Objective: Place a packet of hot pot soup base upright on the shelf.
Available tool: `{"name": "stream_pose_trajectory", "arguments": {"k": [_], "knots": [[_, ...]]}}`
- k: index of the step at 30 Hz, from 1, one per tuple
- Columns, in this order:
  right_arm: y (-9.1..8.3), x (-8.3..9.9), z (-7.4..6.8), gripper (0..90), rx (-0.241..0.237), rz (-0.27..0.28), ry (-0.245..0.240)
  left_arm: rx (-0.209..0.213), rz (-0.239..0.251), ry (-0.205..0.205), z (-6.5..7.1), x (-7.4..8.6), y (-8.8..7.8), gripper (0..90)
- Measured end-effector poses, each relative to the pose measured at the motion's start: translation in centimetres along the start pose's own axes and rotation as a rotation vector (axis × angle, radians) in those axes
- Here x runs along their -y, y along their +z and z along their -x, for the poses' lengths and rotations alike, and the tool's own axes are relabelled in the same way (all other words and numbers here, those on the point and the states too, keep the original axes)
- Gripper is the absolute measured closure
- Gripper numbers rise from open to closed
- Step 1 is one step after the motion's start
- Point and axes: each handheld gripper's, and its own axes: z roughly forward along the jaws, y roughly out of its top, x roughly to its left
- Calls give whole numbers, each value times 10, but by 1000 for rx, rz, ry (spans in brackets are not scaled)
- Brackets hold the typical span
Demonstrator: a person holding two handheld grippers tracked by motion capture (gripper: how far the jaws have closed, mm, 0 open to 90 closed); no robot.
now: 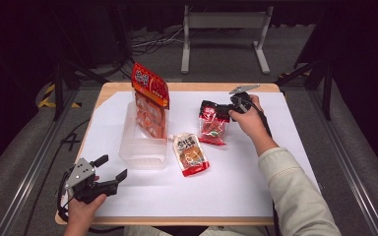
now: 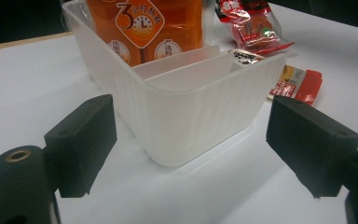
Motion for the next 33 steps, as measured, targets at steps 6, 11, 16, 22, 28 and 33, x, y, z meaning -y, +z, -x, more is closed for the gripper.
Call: {"name": "stream_pose_trajectory", "arguments": {"k": [6, 11, 16, 22, 28, 33], "knots": [[-19, -8, -14, 841, -40, 39, -40, 0, 4, 2, 0, 0, 0, 168], [-33, -15, -27, 851, -82, 92, -64, 0, 3, 1, 0, 0, 0, 168], [-45, -20, -37, 853, -104, 131, -104, -1, 3, -2, 0, 0, 0, 168], [-58, -23, -45, 852, -132, 167, -138, -1, 6, 1, 0, -1, 0, 167], [-69, -25, -54, 852, -148, 179, -194, -1, 3, 1, 1, -1, 0, 168], [-79, -28, -60, 851, -185, 206, -219, -3, 1, 3, 1, -1, 0, 168]]}}
